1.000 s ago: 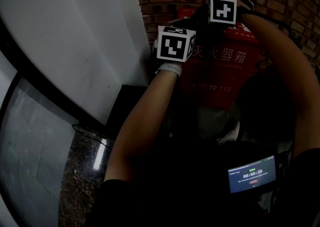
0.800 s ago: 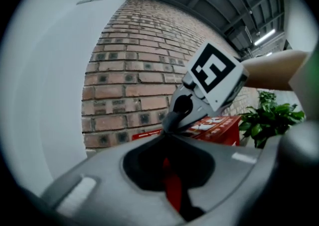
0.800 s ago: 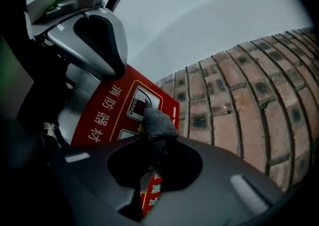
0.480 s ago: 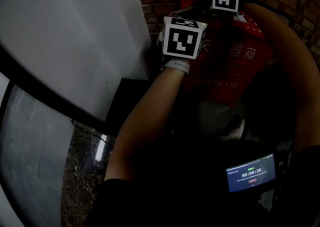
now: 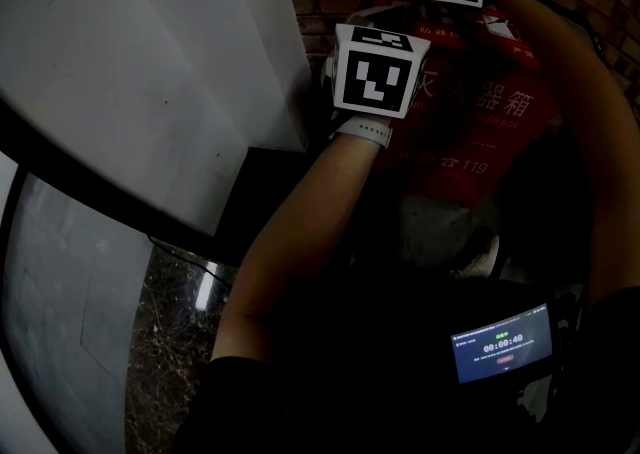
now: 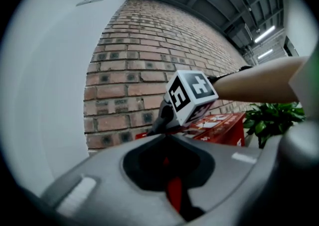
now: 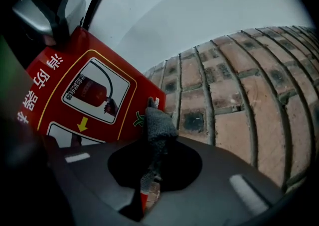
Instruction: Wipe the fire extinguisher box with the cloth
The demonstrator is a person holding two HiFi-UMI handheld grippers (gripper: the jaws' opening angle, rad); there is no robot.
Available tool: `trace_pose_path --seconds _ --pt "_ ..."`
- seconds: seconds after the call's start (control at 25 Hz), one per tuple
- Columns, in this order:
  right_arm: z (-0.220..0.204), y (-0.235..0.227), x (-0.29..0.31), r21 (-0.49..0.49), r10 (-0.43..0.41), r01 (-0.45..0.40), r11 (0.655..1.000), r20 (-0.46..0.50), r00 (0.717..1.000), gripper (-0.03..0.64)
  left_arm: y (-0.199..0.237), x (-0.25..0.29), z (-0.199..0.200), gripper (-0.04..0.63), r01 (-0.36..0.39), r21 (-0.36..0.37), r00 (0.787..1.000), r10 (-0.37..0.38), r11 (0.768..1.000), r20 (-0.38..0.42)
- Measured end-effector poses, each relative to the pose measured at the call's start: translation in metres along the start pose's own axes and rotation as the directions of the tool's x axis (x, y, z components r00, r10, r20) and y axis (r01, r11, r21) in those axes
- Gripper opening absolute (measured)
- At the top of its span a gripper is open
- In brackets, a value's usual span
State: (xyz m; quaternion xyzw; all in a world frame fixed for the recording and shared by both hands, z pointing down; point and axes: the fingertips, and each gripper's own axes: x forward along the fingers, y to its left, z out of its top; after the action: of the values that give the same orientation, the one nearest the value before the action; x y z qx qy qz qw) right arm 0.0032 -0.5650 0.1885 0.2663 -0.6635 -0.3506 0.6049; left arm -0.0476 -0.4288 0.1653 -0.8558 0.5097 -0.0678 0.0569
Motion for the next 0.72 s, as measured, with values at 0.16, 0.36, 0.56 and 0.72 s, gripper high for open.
trace_pose_path --seconds 0.16,0.36,0.56,0.72 --pt "0.000 0.008 -0.007 -0.005 0.018 -0.018 1.000 -0.006 1.000 0.021 0.000 0.001 -0.001 0.002 -0.010 0.006 1.000 0.010 1.000 -0.002" --pt "0.008 0.030 -0.024 -0.009 0.076 -0.076 0.997 0.013 0.997 0.021 0.000 -0.001 -0.003 0.002 -0.040 0.032 0.999 0.040 0.999 -0.005" --pt "0.015 0.048 -0.044 -0.025 0.093 -0.092 0.995 0.021 0.995 0.021 -0.002 -0.006 -0.002 0.002 -0.050 0.032 0.999 0.051 0.998 -0.016" --pt "0.025 0.060 -0.060 -0.048 0.105 -0.103 0.994 0.041 0.994 0.021 0.000 -0.014 -0.004 0.002 -0.062 0.023 0.998 0.062 0.998 -0.027"
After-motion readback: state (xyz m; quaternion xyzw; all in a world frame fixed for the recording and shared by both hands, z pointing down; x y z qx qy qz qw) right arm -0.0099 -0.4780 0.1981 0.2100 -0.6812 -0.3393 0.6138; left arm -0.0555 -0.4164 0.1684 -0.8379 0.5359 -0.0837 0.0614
